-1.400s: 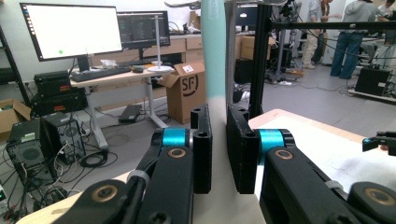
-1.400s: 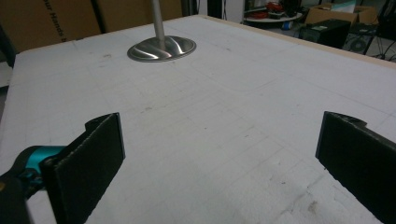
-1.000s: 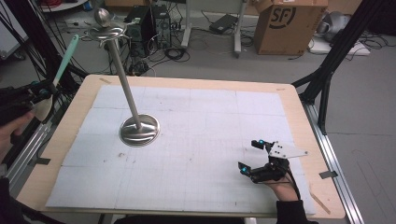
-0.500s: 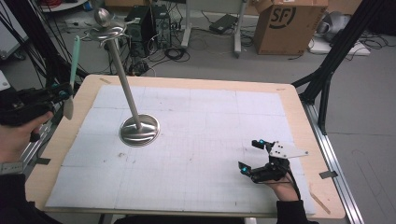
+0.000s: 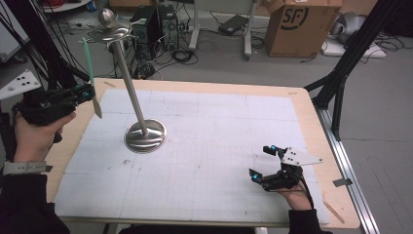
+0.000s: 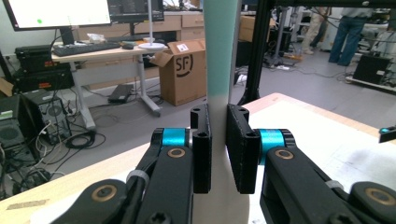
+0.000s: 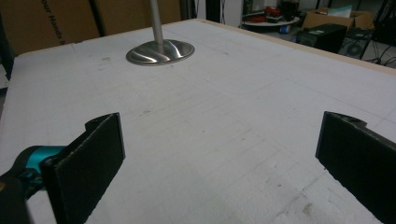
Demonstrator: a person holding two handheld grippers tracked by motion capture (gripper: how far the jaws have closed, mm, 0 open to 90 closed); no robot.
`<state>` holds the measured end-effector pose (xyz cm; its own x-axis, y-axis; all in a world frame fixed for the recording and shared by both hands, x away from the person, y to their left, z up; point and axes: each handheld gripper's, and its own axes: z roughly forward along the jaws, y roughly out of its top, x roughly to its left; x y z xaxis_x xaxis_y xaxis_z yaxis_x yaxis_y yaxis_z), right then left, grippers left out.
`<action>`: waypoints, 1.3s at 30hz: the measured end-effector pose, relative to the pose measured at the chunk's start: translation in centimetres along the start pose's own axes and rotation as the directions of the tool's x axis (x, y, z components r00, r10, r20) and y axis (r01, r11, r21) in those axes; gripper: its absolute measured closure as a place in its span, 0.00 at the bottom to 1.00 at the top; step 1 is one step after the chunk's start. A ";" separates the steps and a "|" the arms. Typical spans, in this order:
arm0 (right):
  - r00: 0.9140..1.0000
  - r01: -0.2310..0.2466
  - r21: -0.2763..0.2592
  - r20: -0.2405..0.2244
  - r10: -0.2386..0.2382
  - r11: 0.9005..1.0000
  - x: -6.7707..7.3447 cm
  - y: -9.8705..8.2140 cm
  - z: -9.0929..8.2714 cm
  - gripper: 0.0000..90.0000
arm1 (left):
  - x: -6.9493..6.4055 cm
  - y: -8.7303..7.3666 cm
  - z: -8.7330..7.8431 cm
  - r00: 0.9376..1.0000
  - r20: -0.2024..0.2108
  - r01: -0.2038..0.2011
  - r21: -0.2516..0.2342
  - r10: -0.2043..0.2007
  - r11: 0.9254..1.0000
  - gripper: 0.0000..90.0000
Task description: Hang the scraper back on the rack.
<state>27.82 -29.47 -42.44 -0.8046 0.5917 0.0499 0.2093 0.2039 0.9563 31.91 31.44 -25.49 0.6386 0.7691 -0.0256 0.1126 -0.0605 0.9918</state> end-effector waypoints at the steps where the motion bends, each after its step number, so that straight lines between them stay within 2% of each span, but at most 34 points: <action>1: 1.000 -0.005 0.001 -0.001 0.005 1.000 0.0 0.0 0.0 0.00 | 0.0 0.0 0.2 1.000 -0.001 0.000 0.003 0.000 1.000 0.90; 2: 1.000 -0.005 0.000 -0.001 0.005 1.000 0.0 0.0 0.0 0.00 | 0.0 0.0 0.4 1.000 -0.003 0.000 0.007 0.000 1.000 0.90; 4: 1.000 -0.002 -0.001 -0.004 0.002 1.000 0.1 0.0 0.0 0.00 | 0.0 0.0 0.9 1.000 -0.029 0.006 0.006 -0.006 1.000 1.00; 9: 1.000 0.002 -0.014 -0.004 -0.002 1.000 0.0 0.1 -0.1 0.00 | -0.1 -0.2 1.7 1.000 -0.027 0.004 0.008 -0.004 1.000 1.00; 14: 1.000 0.000 -0.012 -0.007 0.000 1.000 0.0 0.1 -0.1 0.00 | -0.3 -0.8 1.3 1.000 -0.006 -0.001 -0.002 0.001 1.000 0.95; 19: 1.000 0.002 -0.008 -0.007 -0.002 1.000 0.1 0.1 0.0 0.00 | -1.4 -1.9 0.2 0.998 0.024 -0.056 -0.026 0.056 0.998 0.69; 21: 1.000 0.001 -0.008 -0.007 -0.001 1.000 0.1 0.1 0.0 0.00 | -1.8 -2.2 -0.1 0.997 0.039 -0.065 -0.043 0.066 0.997 0.59; 23: 1.000 0.001 -0.008 -0.007 -0.001 1.000 0.1 0.1 0.0 0.00 | -2.2 -2.6 -0.5 0.996 0.048 -0.067 -0.057 0.069 0.996 0.46; 28: 1.000 0.002 -0.009 -0.007 -0.003 1.000 0.1 0.0 -0.1 0.00 | -3.0 -3.9 -1.1 0.995 0.076 -0.050 -0.086 0.057 0.995 0.25; 30: 1.000 -0.001 -0.006 -0.007 0.001 1.000 0.1 0.0 -0.1 0.00 | -3.4 -4.5 -1.1 0.995 0.090 -0.043 -0.094 0.052 0.995 0.20; 32: 1.000 -0.003 -0.006 -0.007 0.003 1.000 0.1 0.0 -0.1 0.00 | -3.8 -5.1 -0.9 0.994 0.107 -0.021 -0.095 0.031 0.995 0.12; 35: 1.000 -0.002 -0.008 -0.009 0.002 1.000 0.1 0.0 -0.1 0.00 | -4.5 -6.0 -0.5 0.994 0.109 -0.003 -0.082 0.012 0.997 0.06; 36: 1.000 -0.001 -0.009 -0.008 0.001 1.000 0.1 0.0 -0.1 0.00 | -4.7 -6.3 -0.3 0.995 0.104 0.014 -0.067 -0.007 0.998 0.06; 37: 1.000 -0.001 -0.009 -0.007 0.001 1.000 0.1 0.0 -0.1 0.00 | -4.9 -6.5 0.0 0.993 0.105 0.055 -0.045 -0.050 0.997 0.06; 38: 1.000 -0.001 -0.009 -0.007 0.001 1.000 0.1 0.0 -0.1 0.00 | -5.1 -6.8 0.2 0.989 0.115 0.095 -0.029 -0.091 0.995 0.06; 39: 1.000 -0.002 -0.008 -0.008 0.002 1.000 0.1 0.0 -0.1 0.00 | -5.3 -7.1 0.4 0.988 0.118 0.107 -0.026 -0.103 0.994 0.06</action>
<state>27.71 -29.50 -42.36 -0.8085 0.5861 0.0537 0.2062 0.1966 0.9585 27.99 27.51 -32.45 0.7087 0.6911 -0.1421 0.1604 0.0383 0.9863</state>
